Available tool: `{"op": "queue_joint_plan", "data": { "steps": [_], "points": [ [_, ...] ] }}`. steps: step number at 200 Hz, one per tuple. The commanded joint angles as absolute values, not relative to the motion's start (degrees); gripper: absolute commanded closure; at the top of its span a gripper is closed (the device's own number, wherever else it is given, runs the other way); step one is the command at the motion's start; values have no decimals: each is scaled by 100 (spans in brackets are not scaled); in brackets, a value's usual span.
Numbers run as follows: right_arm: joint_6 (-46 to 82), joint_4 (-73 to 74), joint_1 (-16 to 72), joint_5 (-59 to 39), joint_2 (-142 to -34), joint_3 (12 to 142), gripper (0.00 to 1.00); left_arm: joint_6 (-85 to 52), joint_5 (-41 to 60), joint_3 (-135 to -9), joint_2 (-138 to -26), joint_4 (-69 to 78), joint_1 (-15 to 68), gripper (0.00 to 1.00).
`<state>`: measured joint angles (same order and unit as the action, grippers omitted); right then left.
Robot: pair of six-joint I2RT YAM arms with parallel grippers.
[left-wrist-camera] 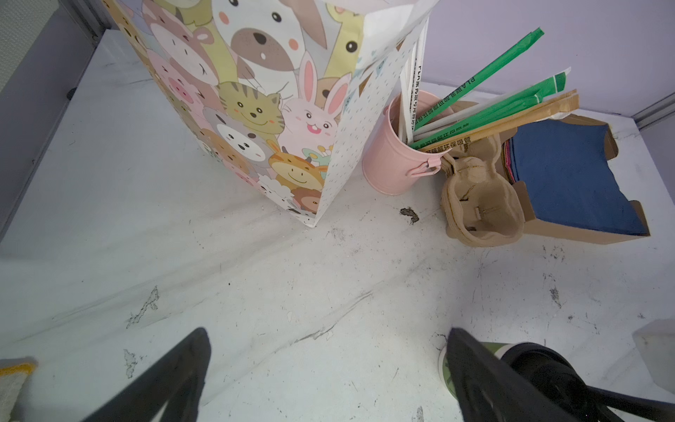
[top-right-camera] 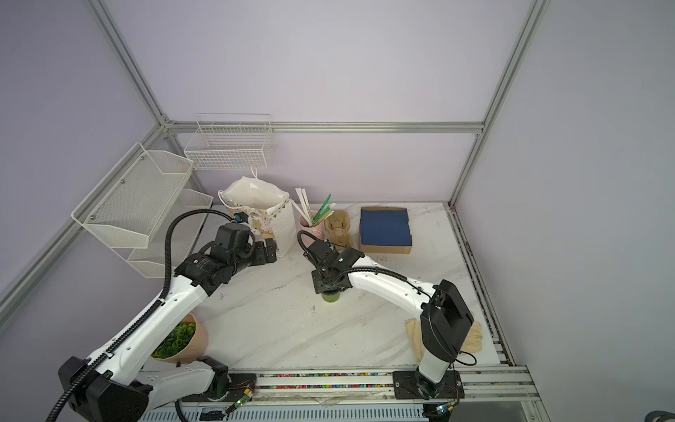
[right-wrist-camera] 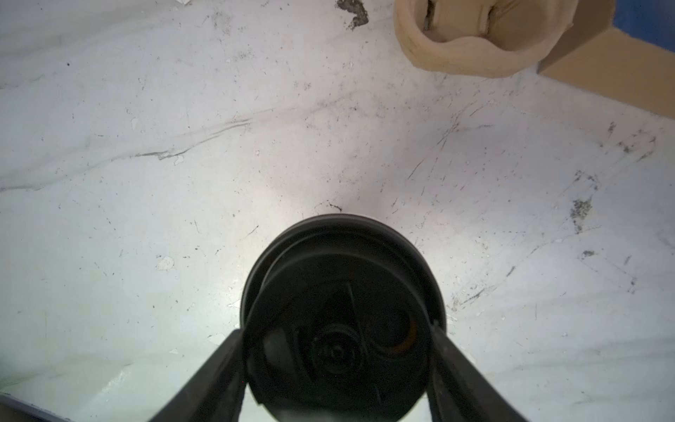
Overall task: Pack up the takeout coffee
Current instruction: 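Lower the black lid onto the green cup with the right gripper, then move left gripper to lidded cup while right gripper presses lid down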
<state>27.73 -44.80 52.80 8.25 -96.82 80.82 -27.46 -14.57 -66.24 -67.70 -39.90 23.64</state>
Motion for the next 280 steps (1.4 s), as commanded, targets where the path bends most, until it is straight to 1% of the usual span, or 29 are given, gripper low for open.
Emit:
{"op": "queue_joint_plan", "data": {
  "steps": [1, 79, 144, 212, 239, 273, 280],
  "points": [
    [2751, -4727, 5323, 980, -9742, 8157, 28, -2812, -1370, -6461, -6764, -3850, 2303, 0],
    [2728, -4742, 5311, 612, -9970, 7992, 28, -2826, -1243, -6450, -6817, -3866, 2303, 0],
    [2560, -5215, 5279, 289, -10193, 8006, 29, -2896, -827, -6504, -7086, -3964, 2303, 0],
    [2327, -5196, 5198, -149, -10380, 7800, 30, -2947, -382, -6634, -7472, -4112, 2303, 0],
    [2240, -5236, 5076, -273, -10430, 7807, 30, -2972, 28, -6592, -7647, -4113, 2303, 0],
    [2075, -5358, 4963, -334, -10551, 7809, 30, -3372, 1122, -6467, -8048, -3952, 2305, 0],
    [2063, -5378, 4949, -317, -10575, 7837, 30, -3468, 1354, -6388, -8328, -3825, 2311, 0]
  ]
}}
